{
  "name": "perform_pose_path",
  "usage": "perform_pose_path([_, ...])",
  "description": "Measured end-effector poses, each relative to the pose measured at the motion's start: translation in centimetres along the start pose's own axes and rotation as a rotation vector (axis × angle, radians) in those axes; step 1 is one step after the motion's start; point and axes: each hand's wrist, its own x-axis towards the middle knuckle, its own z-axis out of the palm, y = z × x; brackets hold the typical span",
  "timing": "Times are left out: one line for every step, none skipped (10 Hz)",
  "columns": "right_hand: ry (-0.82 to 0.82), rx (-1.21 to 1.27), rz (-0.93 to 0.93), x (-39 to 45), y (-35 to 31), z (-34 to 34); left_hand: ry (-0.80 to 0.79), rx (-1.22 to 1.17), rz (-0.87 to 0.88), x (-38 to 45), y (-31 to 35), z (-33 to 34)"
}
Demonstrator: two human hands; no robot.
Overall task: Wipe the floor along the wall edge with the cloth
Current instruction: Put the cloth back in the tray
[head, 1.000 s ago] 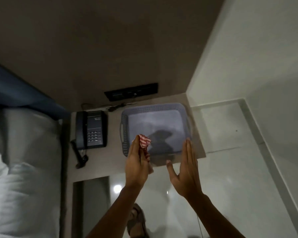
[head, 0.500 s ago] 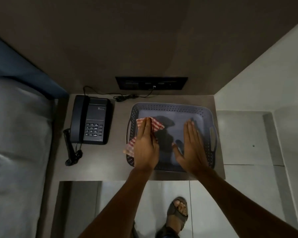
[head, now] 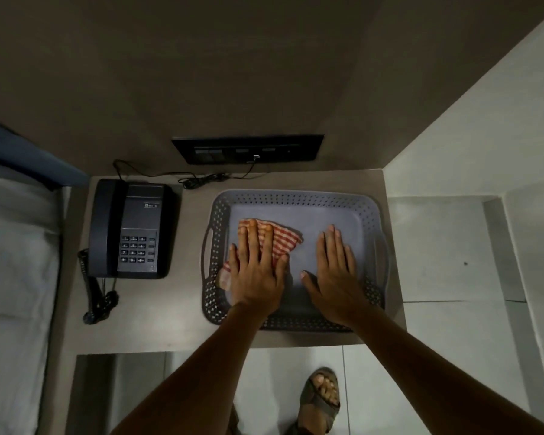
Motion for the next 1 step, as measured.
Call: perform_pose_path([-0.004,0.175,0.020,0.25,-0.25,-2.15,0.007,-0.060,0.049,-0.48,-0.04,-1.69])
